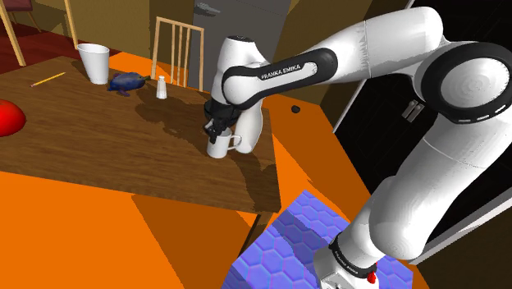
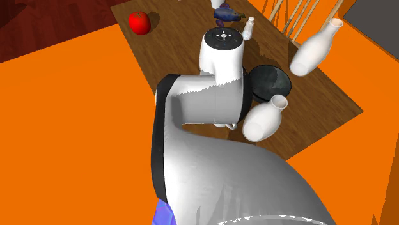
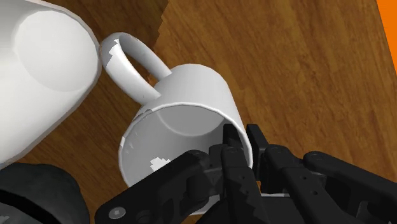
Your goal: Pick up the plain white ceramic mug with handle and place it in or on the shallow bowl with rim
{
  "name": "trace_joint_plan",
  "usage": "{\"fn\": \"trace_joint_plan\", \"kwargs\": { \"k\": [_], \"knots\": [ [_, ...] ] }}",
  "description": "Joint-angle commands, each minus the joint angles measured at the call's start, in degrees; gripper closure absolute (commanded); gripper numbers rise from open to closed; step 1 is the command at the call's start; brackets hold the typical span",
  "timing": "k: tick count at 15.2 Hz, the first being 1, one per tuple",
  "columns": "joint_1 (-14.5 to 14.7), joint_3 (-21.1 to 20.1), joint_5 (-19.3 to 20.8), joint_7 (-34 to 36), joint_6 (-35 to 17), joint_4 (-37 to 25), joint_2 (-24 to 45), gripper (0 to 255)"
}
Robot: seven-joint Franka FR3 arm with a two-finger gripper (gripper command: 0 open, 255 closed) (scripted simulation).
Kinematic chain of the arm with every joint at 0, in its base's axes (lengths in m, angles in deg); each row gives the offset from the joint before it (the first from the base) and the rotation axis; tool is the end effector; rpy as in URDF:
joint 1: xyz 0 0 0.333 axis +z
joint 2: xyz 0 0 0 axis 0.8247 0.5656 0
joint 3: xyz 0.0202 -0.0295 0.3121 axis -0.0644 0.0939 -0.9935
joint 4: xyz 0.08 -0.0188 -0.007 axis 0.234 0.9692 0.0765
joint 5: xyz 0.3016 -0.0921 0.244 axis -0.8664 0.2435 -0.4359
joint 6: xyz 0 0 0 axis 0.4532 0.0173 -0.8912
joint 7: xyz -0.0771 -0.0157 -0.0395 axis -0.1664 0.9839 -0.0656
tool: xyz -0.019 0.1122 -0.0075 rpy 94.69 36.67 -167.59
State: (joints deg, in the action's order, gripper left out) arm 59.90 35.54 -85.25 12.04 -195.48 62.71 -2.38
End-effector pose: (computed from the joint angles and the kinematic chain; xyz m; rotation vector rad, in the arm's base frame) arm 0.5541 0.1060 0.3694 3.1218 0.2713 0.1052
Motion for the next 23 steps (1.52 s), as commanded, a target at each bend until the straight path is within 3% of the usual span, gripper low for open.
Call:
{"fn": "trace_joint_plan", "kwargs": {
  "k": [1,23],
  "knots": [
    [0.0,0.0,-0.1,0.0,1.6,-0.9,-0.7,255],
    [-0.1,0.0,-1.0,-0.8,18.0,-12.3,-5.7,255]
  ]
}}
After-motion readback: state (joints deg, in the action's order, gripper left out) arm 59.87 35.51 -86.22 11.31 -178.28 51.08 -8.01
